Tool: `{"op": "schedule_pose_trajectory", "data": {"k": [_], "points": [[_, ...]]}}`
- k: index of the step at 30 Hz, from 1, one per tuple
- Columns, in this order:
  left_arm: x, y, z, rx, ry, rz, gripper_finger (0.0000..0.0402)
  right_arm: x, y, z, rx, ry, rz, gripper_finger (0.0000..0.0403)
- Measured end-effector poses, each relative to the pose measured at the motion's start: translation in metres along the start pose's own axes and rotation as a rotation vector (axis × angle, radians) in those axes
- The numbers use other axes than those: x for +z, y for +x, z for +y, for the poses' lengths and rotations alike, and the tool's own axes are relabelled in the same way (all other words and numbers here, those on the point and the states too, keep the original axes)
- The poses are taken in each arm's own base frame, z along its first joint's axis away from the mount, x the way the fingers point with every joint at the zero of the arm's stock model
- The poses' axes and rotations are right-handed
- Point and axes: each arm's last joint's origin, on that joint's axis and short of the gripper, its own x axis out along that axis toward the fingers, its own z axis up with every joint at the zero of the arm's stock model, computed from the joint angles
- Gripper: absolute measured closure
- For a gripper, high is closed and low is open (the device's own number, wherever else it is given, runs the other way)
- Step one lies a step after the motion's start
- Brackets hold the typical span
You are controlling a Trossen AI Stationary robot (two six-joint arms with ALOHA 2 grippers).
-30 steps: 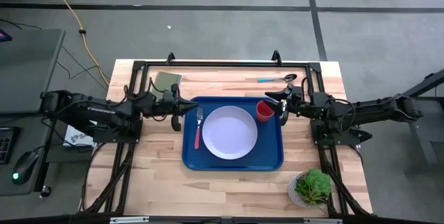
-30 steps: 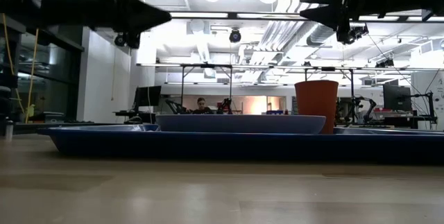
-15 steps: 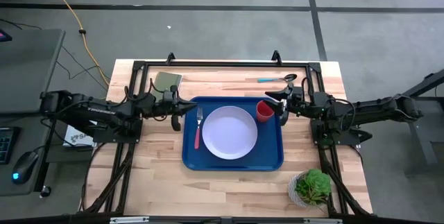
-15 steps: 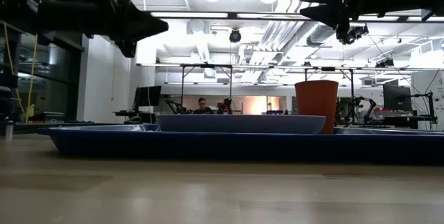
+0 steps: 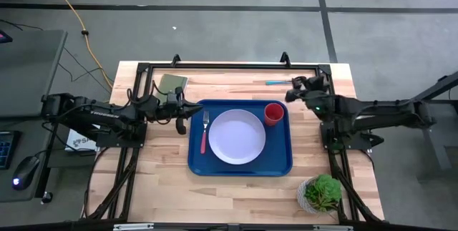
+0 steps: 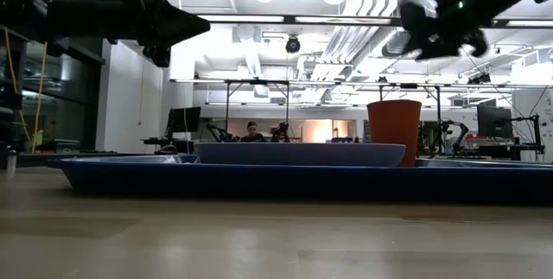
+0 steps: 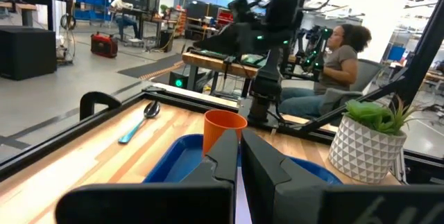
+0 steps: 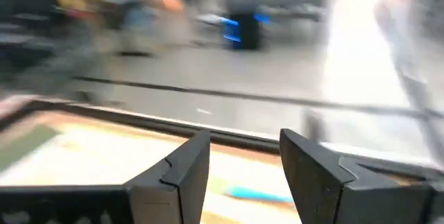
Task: Pick and place plate/cup/fork/spoon on tray
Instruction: Put the blue spoon on the blue serving tray to the left of the red fork
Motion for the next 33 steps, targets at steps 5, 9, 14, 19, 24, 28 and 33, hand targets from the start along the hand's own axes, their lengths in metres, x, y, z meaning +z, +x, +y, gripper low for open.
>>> {"op": "schedule_pose_trajectory", "data": {"k": [5, 9, 14, 19, 24, 28, 33], "points": [[0.0, 0.0, 0.0, -0.001, -0.001, 0.002, 0.0401, -0.028, 0.021, -0.029, -0.219, 0.097, 0.17, 0.0236], [0.0, 0.0, -0.002, -0.012, -0.003, 0.003, 0.0401, -0.062, 0.038, -0.048, -0.308, 0.211, 0.244, 0.0236], [-0.001, 0.0, -0.003, -0.021, -0.003, 0.005, 0.0401, -0.087, 0.054, -0.059, -0.295, 0.347, 0.227, 0.0236], [-0.001, 0.0, -0.003, -0.021, -0.003, 0.005, 0.0401, -0.098, 0.065, -0.065, -0.338, 0.423, 0.199, 0.0236], [-0.001, 0.0, -0.003, -0.021, -0.003, 0.005, 0.0401, -0.106, 0.078, -0.064, -0.389, 0.457, 0.162, 0.0236], [-0.001, 0.0, -0.003, -0.021, -0.003, 0.005, 0.0401, -0.116, 0.087, -0.071, -0.486, 0.495, 0.138, 0.0236], [-0.001, 0.0, -0.003, -0.021, -0.001, 0.005, 0.0401, -0.121, 0.099, -0.075, -0.526, 0.56, 0.095, 0.0236]]}}
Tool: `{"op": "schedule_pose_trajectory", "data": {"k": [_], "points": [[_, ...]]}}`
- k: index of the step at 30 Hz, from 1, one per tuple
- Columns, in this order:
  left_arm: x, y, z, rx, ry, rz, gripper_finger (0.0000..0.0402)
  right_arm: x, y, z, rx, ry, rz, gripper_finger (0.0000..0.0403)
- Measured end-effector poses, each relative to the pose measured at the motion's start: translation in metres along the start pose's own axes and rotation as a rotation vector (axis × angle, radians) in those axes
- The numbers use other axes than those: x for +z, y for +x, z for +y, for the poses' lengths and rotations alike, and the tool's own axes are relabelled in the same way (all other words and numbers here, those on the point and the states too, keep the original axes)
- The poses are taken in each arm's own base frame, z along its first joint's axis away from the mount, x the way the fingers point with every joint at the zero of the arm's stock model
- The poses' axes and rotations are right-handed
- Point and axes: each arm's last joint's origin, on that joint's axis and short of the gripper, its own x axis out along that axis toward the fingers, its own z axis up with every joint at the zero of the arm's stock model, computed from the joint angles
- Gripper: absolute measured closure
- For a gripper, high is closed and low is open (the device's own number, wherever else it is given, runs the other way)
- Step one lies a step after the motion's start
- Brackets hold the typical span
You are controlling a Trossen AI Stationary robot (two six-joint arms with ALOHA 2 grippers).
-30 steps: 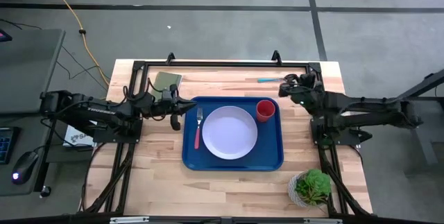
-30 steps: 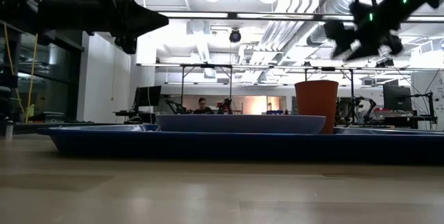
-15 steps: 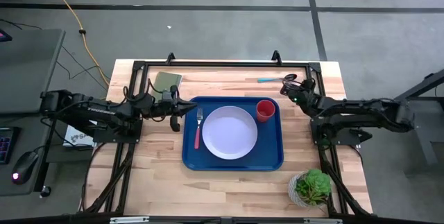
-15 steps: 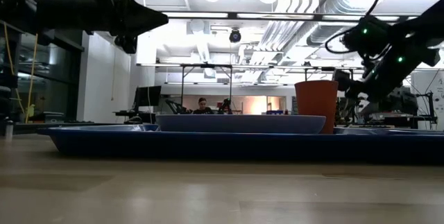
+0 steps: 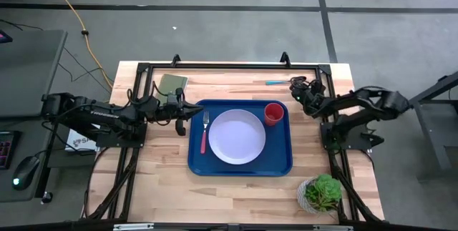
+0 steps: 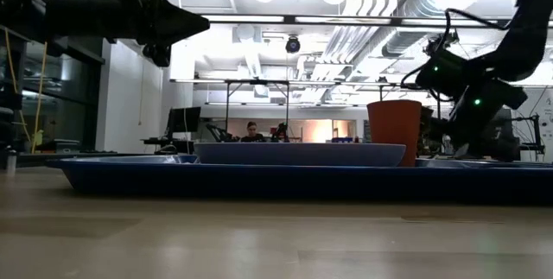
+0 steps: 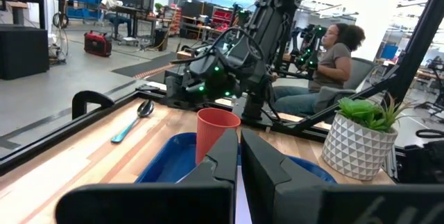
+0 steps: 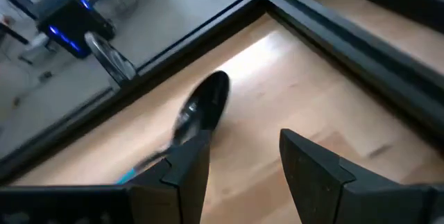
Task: Pick and place plate/cup/fork/spoon on tray
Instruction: Put the blue spoon on the blue serving tray to the left of the red fork
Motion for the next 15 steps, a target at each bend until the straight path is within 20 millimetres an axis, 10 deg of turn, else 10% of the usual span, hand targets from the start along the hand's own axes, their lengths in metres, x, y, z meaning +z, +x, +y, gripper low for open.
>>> {"op": "schedule_pose_trajectory", "data": {"k": [15], "points": [[0.0, 0.0, 0.0, 0.0, -0.002, -0.001, 0.0401, -0.015, 0.043, 0.023, -0.136, -0.007, -0.048, 0.0236]]}}
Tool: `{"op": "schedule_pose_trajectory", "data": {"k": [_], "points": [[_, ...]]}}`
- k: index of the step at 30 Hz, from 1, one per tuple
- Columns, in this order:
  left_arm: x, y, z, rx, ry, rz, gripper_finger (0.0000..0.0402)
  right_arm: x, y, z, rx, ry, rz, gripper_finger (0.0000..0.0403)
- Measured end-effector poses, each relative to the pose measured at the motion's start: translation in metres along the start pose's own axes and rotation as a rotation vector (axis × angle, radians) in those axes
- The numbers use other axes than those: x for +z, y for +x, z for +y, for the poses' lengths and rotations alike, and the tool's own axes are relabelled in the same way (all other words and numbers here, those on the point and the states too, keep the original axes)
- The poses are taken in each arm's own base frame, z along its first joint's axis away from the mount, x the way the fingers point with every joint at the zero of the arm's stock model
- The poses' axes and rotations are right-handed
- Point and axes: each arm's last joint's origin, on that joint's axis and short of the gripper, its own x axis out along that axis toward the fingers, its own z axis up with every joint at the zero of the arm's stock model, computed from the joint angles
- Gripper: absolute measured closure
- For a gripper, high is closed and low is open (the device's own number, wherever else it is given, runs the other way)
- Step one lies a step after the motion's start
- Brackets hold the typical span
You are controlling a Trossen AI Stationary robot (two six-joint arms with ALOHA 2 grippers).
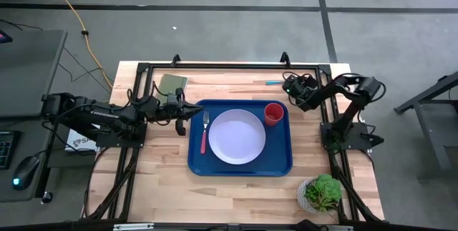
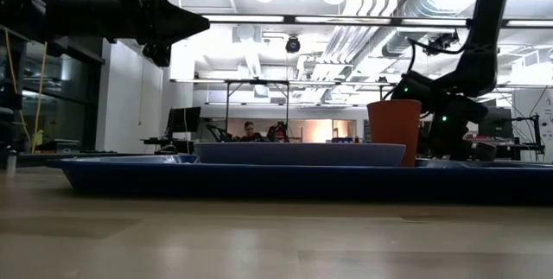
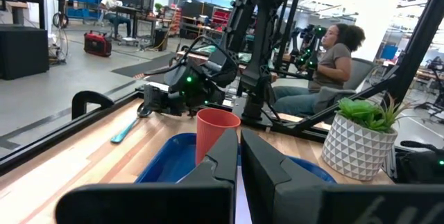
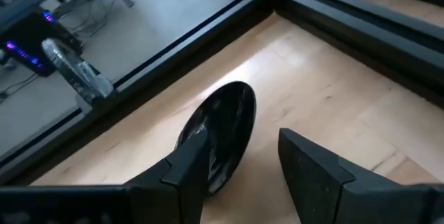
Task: Pick and place plate/cup/fork/spoon on tray
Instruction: Put the blue spoon on the blue serving tray to the left of the red fork
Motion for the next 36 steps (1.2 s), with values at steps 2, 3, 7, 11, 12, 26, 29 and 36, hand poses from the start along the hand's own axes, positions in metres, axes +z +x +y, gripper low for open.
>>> {"op": "schedule_pose_trajectory", "data": {"k": [2, 3, 7, 11, 12, 26, 29, 36], "points": [[0.0, 0.0, 0.0, 0.0, 0.0, 0.0, 0.0401, -0.001, -0.001, 0.0, 0.002, -0.003, 0.001, 0.0237], [0.0, 0.0, 0.0, 0.0, 0.0, 0.0, 0.0401, -0.001, -0.001, 0.0, 0.001, -0.001, 0.002, 0.0238], [0.0, 0.0, 0.0, -0.001, -0.01, 0.0, 0.0401, -0.001, -0.001, -0.003, -0.005, -0.005, 0.008, 0.0261], [0.0, 0.0, 0.0, -0.001, -0.016, 0.0, 0.0401, -0.001, 0.0, -0.008, -0.043, -0.031, 0.008, 0.033], [0.0, 0.0, 0.0, -0.001, -0.016, 0.0, 0.0401, -0.001, 0.0, -0.009, -0.054, -0.03, 0.001, 0.0352], [0.0, 0.0, 0.0, -0.001, -0.018, 0.0, 0.0401, -0.007, -0.012, -0.008, -0.035, -0.118, -0.048, 0.0398], [0.0, 0.0, -0.001, -0.003, -0.032, 0.001, 0.0401, -0.008, -0.023, -0.004, 0.016, -0.148, -0.045, 0.0401], [0.0, 0.0, -0.001, -0.01, -0.043, 0.002, 0.0401, 0.003, -0.046, 0.001, 0.062, -0.223, -0.105, 0.0402]]}}
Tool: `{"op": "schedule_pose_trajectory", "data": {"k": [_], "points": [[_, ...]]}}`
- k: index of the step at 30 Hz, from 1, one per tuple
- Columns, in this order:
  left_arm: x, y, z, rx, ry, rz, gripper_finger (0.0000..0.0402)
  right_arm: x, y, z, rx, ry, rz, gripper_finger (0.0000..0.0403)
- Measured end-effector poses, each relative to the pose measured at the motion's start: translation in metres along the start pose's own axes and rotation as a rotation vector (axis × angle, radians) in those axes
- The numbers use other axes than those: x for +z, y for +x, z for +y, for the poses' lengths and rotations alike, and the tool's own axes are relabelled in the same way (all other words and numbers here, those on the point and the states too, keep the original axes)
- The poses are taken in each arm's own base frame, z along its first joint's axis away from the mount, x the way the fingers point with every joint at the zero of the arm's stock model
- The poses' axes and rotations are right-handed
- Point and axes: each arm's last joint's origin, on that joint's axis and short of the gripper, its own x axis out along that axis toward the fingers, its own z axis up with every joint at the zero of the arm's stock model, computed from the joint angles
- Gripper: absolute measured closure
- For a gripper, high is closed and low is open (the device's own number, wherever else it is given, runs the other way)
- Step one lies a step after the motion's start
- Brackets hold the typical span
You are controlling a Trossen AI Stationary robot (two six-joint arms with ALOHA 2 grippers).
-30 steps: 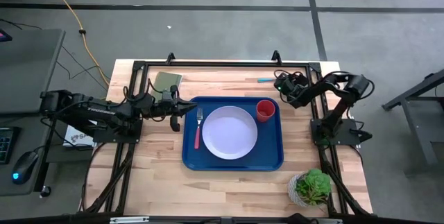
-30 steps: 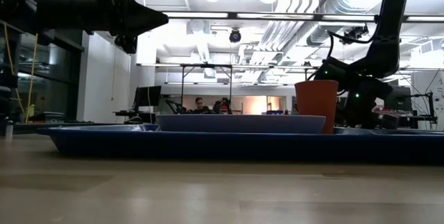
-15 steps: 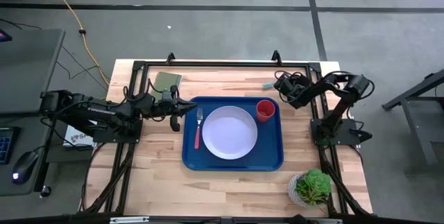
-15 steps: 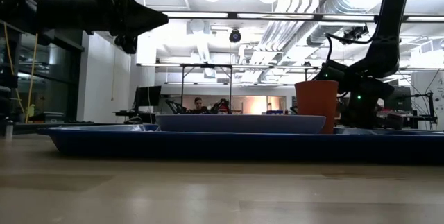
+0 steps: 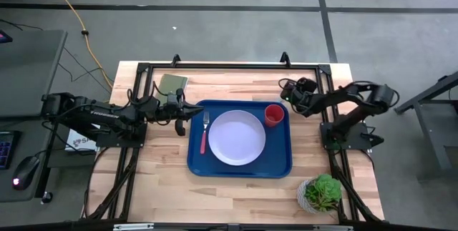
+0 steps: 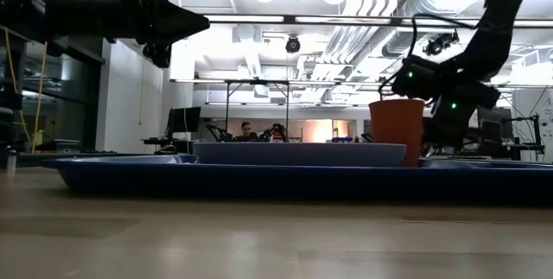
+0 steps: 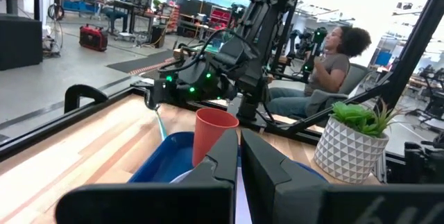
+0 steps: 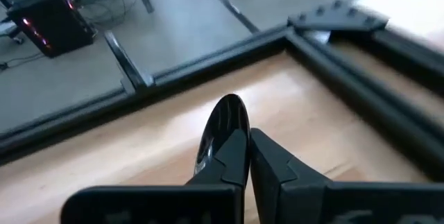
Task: Pick and place plate/cup/fork/spoon on tray
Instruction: Put the blue spoon on the blue serving tray to the left of the red fork
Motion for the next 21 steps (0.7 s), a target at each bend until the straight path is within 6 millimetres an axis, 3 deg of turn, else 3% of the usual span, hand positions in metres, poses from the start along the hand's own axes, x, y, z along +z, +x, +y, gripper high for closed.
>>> {"op": "schedule_pose_trajectory", "data": {"k": [10, 17, 21], "points": [[0.0, 0.0, 0.0, 0.001, 0.0, 0.0, 0.0402, 0.035, -0.025, -0.003, 0.016, 0.036, -0.164, 0.0402], [0.0, 0.0, 0.0, 0.012, -0.026, -0.003, 0.0401, 0.076, -0.053, 0.005, 0.082, 0.061, -0.318, 0.0402], [0.0, 0.0, 0.0, 0.012, -0.026, -0.003, 0.0401, 0.101, -0.073, 0.012, 0.229, 0.077, -0.34, 0.0402]]}}
